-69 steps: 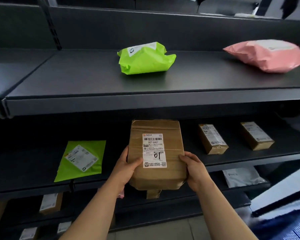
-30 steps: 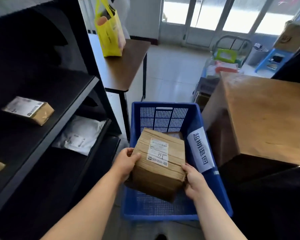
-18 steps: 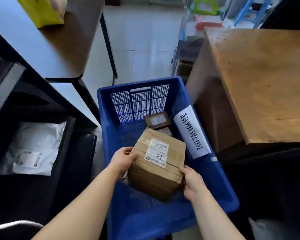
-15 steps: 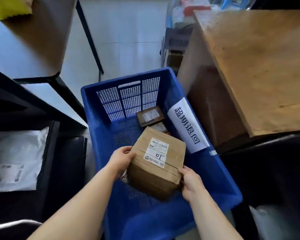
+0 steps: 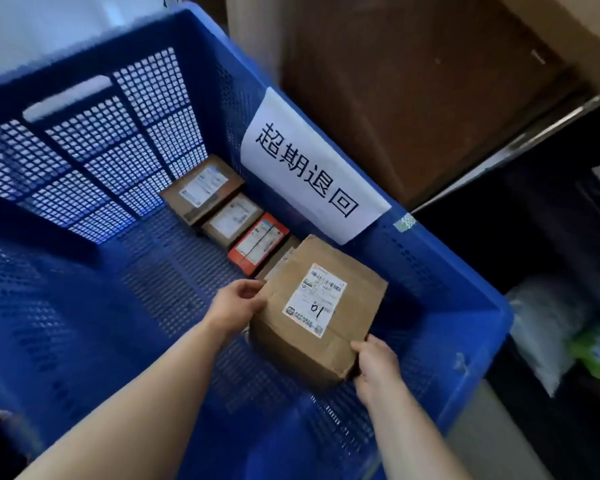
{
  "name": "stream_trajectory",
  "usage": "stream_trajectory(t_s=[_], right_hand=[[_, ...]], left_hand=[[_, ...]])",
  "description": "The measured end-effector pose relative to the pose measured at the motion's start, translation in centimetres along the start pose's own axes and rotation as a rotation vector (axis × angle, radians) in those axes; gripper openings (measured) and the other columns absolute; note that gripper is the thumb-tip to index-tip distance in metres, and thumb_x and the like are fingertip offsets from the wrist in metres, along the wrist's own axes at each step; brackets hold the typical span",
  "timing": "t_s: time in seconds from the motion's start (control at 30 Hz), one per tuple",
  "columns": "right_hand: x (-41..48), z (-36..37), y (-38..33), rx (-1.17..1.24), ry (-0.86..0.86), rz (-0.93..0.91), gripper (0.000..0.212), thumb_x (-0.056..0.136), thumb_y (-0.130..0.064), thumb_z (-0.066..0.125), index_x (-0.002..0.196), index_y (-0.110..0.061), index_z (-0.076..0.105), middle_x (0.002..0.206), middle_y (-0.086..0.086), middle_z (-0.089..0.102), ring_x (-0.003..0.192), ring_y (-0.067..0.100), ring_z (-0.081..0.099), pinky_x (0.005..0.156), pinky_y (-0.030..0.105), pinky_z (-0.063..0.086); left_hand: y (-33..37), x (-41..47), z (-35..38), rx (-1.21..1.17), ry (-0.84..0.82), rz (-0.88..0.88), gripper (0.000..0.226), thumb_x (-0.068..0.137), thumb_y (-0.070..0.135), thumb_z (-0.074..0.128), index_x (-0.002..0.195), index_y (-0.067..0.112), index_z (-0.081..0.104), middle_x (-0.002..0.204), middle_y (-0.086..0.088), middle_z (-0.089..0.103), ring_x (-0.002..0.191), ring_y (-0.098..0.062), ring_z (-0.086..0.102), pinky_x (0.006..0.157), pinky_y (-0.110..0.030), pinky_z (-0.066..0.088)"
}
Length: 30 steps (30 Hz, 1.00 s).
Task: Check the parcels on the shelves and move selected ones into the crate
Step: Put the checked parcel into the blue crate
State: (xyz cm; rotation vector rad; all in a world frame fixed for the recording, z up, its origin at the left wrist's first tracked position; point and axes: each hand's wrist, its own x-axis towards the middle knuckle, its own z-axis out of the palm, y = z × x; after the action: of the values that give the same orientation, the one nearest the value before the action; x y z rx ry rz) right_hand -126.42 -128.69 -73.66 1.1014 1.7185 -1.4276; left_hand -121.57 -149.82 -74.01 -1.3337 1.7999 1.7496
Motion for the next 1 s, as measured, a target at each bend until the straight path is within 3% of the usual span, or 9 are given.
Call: stream_trajectory(t_s=[0.07,0.17,0.23,0.33,0.5,0.67,0.8,1.0], right_hand=[[2.3,-0.5,1.1,0.016,0.04,0.012,0.03,0.088,0.011,0.047,0.093,-0.009,0.068,0.093,0.01,0.072,0.077,0.022,0.066,0.06,0.026,0.05],[5.8,-0.5,2.9,0.042,0.131,0.034,0.028,0.089,0.008,0.049,0.092,-0.01,0.07,0.089,0.008,0.071,0.076,0.022,0.066,0.056,0.024,0.05],[8.3,-0.1,4.2,0.041,0.211,0.05,0.031,0.09,0.005,0.044,0.095,-0.011,0.07,0.092,0.009,0.071,0.08,0.026,0.067,0.061,0.031,0.056],[11.1,0.5,5.7,0.007,0.325,0.05,0.035,0.091,0.001,0.041,0.107,-0.011,0.069,0.102,0.012,0.07,0.089,0.032,0.067,0.082,0.049,0.058],[14.7,0.5,7.0,-0.01,0.415,0.072,0.041,0.092,0.004,0.035,0.105,-0.012,0.07,0.102,0.011,0.069,0.091,0.031,0.066,0.085,0.049,0.056],[17.7,1.6,8.7,-0.045,0.384,0.108,0.041,0.093,-0.001,0.04,0.124,-0.013,0.064,0.122,0.009,0.066,0.104,0.03,0.065,0.092,0.046,0.054],[19.5,2.3,9.4,-0.025,0.323,0.117,0.037,0.093,-0.001,0.044,0.115,-0.017,0.069,0.108,0.006,0.07,0.092,0.027,0.066,0.083,0.034,0.054],[23.2,2.9,11.2,-0.117,0.159,0.202,0.052,0.089,-0.005,0.045,0.137,-0.025,0.05,0.127,0.008,0.062,0.111,0.029,0.061,0.097,0.046,0.049]], left_hand=[[-1.3,2.3,1.6,0.0,-0.029,-0.009,0.028,0.088,0.008,0.065,0.115,0.012,0.066,0.108,-0.002,0.068,0.1,-0.016,0.062,0.085,-0.027,0.048],[-3.1,5.7,3.5,0.029,-0.072,-0.015,0.026,0.086,0.005,0.067,0.109,0.017,0.066,0.105,0.0,0.069,0.1,-0.015,0.063,0.086,-0.028,0.05],[-4.3,7.7,4.7,0.045,-0.099,-0.023,0.024,0.085,0.005,0.068,0.105,0.019,0.066,0.103,0.0,0.069,0.096,-0.014,0.064,0.082,-0.029,0.052],[-5.9,9.8,6.4,0.086,-0.125,-0.037,0.02,0.085,0.005,0.067,0.097,0.021,0.064,0.097,0.001,0.068,0.088,-0.013,0.063,0.072,-0.027,0.051],[-8.9,13.0,8.7,0.12,-0.121,-0.05,0.025,0.083,0.001,0.068,0.105,0.011,0.066,0.099,-0.005,0.069,0.088,-0.017,0.064,0.075,-0.03,0.051],[-10.6,15.5,9.2,0.129,-0.095,-0.062,0.026,0.082,-0.003,0.067,0.104,0.011,0.066,0.097,-0.004,0.069,0.089,-0.018,0.064,0.08,-0.033,0.054],[-12.0,17.1,9.3,0.143,-0.07,-0.051,0.024,0.081,-0.006,0.066,0.099,0.01,0.067,0.088,-0.002,0.068,0.077,-0.015,0.062,0.067,-0.025,0.049],[-13.4,18.0,9.9,0.233,-0.002,-0.035,0.023,0.079,0.001,0.068,0.092,0.019,0.067,0.092,-0.001,0.069,0.086,-0.019,0.064,0.078,-0.035,0.054]])
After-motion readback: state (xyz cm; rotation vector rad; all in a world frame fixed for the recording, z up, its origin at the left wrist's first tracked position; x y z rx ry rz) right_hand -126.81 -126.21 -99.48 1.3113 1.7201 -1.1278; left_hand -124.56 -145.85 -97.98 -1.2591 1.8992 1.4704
